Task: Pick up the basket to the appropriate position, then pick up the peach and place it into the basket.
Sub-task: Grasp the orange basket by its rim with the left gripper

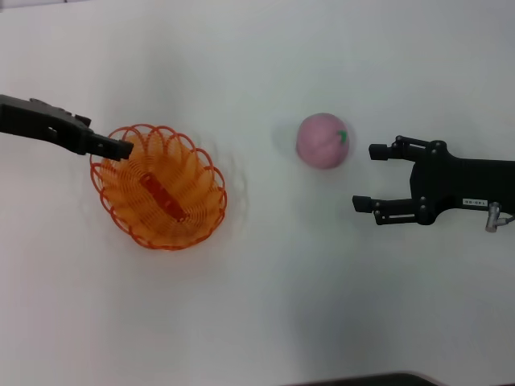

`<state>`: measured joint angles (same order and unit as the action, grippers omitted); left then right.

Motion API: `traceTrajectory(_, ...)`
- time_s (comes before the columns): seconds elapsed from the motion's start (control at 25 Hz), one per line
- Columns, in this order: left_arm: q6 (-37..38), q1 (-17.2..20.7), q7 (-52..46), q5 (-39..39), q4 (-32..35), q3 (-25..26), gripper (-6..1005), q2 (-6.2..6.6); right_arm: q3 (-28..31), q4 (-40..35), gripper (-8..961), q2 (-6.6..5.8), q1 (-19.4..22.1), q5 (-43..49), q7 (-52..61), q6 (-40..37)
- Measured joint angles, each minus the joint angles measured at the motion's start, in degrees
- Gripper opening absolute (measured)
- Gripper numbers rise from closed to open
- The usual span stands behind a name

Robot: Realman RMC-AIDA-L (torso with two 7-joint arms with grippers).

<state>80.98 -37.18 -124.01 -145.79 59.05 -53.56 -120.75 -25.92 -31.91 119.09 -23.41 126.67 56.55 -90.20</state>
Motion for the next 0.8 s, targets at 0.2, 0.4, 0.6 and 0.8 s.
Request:
traceTrajectory(0.2, -1.8, -2.0, -1.5, -6.3, 0.2, -0.7, 846, -2.3, 0.0, 0.0, 930, 0.0, 0.1, 0.0, 0.0, -0.1)
traceTrajectory(0.4, -3.3, -2.3, -2.4, -8.5, 0.2, -1.1, 842, -2.97, 0.1, 0.0, 930, 0.0, 0.1, 0.0, 0.0, -0.2)
traceTrajectory(0.6, -4.2, -2.2, -2.9, -8.7, -0.5, -3.2, 837, -3.02, 0.1, 0.0, 930, 0.0, 0.1, 0.0, 0.0, -0.2)
traceTrajectory(0.8, -6.0, -2.0, -4.2, -10.0, -1.6, -6.9, 833, -3.1, 0.1, 0.0, 930, 0.0, 0.0, 0.0, 0.0, -0.1)
